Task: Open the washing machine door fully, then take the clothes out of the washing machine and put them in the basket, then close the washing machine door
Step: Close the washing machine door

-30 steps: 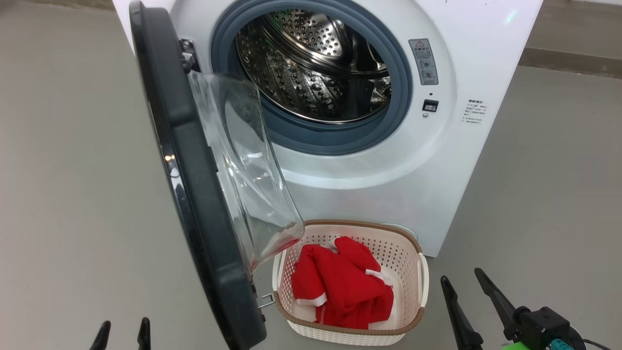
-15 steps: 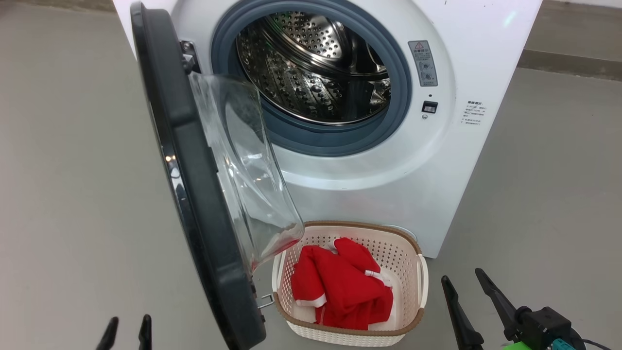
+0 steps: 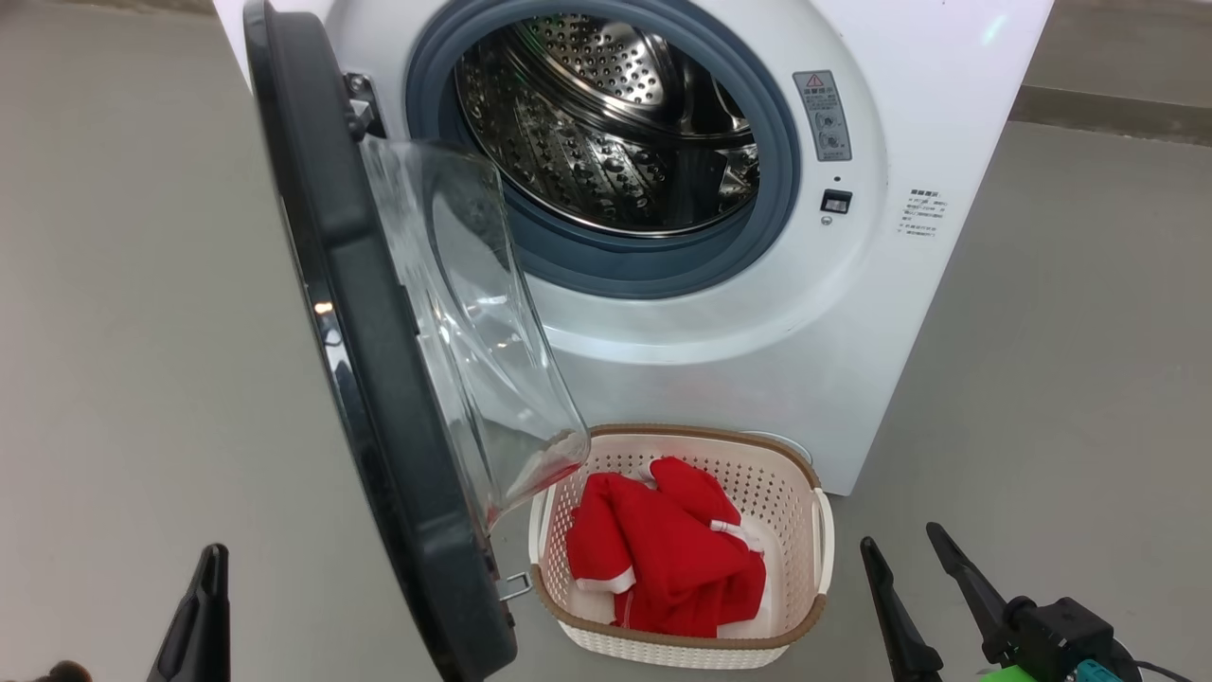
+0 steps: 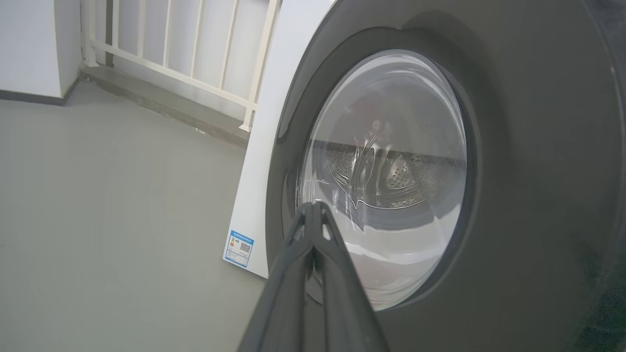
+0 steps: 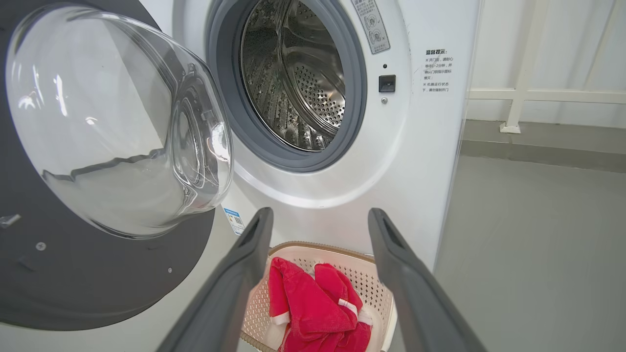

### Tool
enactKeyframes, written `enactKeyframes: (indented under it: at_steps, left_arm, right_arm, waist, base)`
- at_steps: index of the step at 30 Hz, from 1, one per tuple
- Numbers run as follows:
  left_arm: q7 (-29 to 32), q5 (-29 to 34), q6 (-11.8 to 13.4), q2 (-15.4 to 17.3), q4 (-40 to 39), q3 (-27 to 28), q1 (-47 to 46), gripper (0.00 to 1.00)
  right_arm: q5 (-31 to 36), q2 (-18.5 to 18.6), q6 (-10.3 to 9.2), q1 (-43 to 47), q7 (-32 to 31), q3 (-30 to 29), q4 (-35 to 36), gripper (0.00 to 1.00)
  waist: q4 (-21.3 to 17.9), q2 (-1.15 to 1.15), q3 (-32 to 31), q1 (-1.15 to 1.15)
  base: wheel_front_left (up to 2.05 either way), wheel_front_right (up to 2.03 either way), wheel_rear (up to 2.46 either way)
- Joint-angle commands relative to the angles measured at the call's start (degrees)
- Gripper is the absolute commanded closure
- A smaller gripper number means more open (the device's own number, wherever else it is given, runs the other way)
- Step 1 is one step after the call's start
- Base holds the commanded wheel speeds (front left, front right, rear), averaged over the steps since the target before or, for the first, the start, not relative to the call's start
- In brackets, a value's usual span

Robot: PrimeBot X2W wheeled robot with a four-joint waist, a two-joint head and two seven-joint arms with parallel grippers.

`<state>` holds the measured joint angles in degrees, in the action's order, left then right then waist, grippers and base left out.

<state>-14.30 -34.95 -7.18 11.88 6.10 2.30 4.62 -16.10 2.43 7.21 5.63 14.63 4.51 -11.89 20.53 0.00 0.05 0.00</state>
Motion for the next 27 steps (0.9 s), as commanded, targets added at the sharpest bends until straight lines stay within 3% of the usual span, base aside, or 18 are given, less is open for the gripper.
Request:
enactKeyframes:
  at_steps: [1, 8, 11, 15, 20, 27]
  left_arm:
    - [-0.7, -3.99, -0.31, 2.1, -1.08, 1.08, -2.87, 1.0]
    - [-0.3, -30.41, -0.31, 11.29, -1.42, -4.29, -5.39, 1.0]
    - [3.63, -41.51, -0.31, 15.18, -2.01, -6.2, -6.24, 1.0]
    - [9.29, -53.76, -0.31, 17.98, -4.86, -4.8, -7.87, 1.0]
    - [19.54, -62.61, -0.31, 19.24, -7.87, -2.61, -8.24, 1.0]
    - [34.35, -69.47, -0.31, 17.15, -9.81, 3.66, -8.08, 1.0]
  right_arm:
    - [-0.41, 0.45, 0.28, -2.42, 0.37, 1.25, 1.22, 0.0]
    - [-0.52, 0.45, 0.28, -2.63, 0.37, 1.61, 1.14, 0.0]
    - [-0.36, 0.44, 0.28, -2.76, 0.37, 1.54, 1.19, 0.0]
    - [-0.11, 0.44, 0.28, -2.91, 0.37, 1.39, 1.27, 0.0]
    - [0.29, 0.44, 0.28, -3.53, 0.37, 1.29, 1.18, 0.0]
    - [0.4, 0.44, 0.28, -3.88, 0.37, 1.57, 1.09, 0.0]
  waist:
    - [-0.06, 0.0, 0.06, 0.0]
    - [-0.54, 0.0, 0.45, 0.0]
    - [-0.81, 0.0, 0.84, 0.0]
    - [-0.94, 0.0, 1.44, 0.0]
    - [-1.31, 0.0, 2.28, 0.0]
    - [-1.94, 0.0, 2.63, 0.0]
  base:
    - [0.0, 0.0, 0.0]
    - [0.0, 0.0, 0.0]
    - [0.0, 0.0, 0.0]
    - [0.0, 0.0, 0.0]
    - [0.0, 0.0, 0.0]
    - [0.0, 0.0, 0.0]
